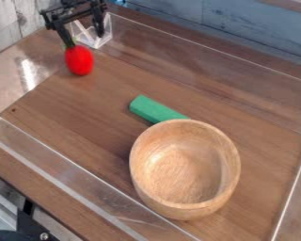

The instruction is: Move the red object to the right side of the table

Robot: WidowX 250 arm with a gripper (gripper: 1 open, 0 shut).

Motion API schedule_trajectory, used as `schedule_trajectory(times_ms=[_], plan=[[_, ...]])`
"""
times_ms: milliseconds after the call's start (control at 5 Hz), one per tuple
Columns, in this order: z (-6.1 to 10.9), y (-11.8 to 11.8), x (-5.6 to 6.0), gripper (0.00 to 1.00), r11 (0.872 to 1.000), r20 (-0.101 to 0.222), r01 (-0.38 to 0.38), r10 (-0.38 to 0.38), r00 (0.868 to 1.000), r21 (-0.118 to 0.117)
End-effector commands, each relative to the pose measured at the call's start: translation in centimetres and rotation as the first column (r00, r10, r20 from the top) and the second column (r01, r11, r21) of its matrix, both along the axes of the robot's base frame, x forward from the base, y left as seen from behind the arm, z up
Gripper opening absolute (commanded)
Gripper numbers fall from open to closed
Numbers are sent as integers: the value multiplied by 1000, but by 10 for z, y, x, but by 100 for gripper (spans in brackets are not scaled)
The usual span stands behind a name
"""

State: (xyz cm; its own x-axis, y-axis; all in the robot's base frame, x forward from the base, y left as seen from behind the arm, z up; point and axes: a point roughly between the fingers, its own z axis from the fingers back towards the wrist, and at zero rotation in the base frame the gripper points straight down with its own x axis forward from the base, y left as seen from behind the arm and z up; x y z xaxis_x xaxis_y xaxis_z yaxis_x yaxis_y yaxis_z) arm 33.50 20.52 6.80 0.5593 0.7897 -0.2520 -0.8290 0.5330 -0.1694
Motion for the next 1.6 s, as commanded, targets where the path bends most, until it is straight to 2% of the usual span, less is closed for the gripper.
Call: schedule_trajectory(times_ms=[0,400,800,1400], plan=[[18,8,3,100,1000,58,-10,9,998,21],[16,7,11,100,996,54,-88,89,995,-28],[21,-10,-3,100,977,49,-201,204,978,-70],[-15,4,2,100,953,35,-302,302,953,-15]])
